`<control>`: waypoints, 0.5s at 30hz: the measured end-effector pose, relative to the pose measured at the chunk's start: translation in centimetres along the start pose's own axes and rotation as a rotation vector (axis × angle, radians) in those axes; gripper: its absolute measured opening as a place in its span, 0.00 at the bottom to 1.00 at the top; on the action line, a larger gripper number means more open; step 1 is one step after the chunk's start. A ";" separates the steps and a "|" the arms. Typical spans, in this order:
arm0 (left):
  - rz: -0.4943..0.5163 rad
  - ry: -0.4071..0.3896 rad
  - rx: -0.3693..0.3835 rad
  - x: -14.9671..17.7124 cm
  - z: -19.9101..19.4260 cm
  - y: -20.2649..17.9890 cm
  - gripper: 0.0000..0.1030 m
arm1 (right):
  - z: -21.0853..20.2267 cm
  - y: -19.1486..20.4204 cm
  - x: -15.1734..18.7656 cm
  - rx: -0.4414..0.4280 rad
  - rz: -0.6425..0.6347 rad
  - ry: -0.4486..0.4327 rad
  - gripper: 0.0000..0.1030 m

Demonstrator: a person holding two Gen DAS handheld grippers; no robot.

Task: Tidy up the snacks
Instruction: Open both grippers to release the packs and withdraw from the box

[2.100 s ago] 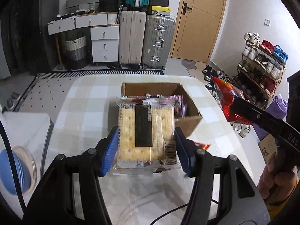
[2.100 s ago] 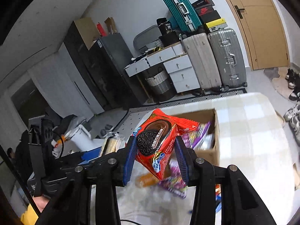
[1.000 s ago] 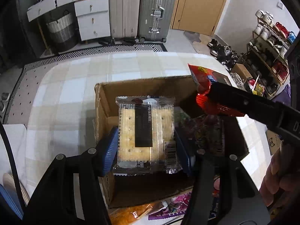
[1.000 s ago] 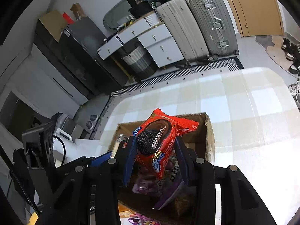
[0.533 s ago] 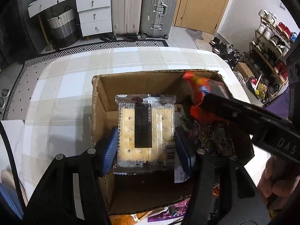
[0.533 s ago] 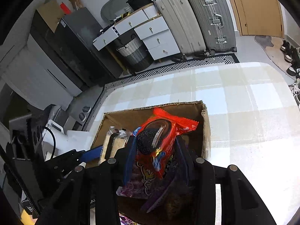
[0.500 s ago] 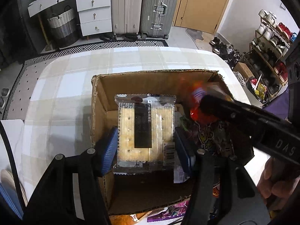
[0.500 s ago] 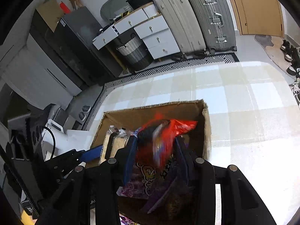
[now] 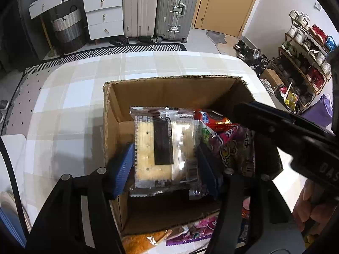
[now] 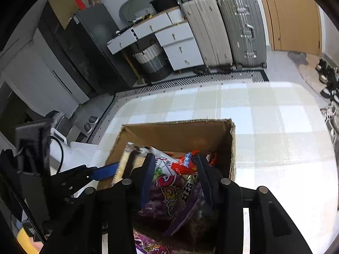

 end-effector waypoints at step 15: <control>-0.041 -0.088 -0.048 1.4 -8.6 -0.4 0.74 | -8.7 1.6 0.9 0.020 0.003 -0.100 0.40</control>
Point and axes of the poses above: each gripper's, at about its wrist camera, not at the fingertips, and z roughly the way its jaws point, y to its left, x to its underside, the point moved 4 cm from there along z, roughly the way its jaws point, and after that the axes turned 10 degrees about -z, right-handed, at the moved point
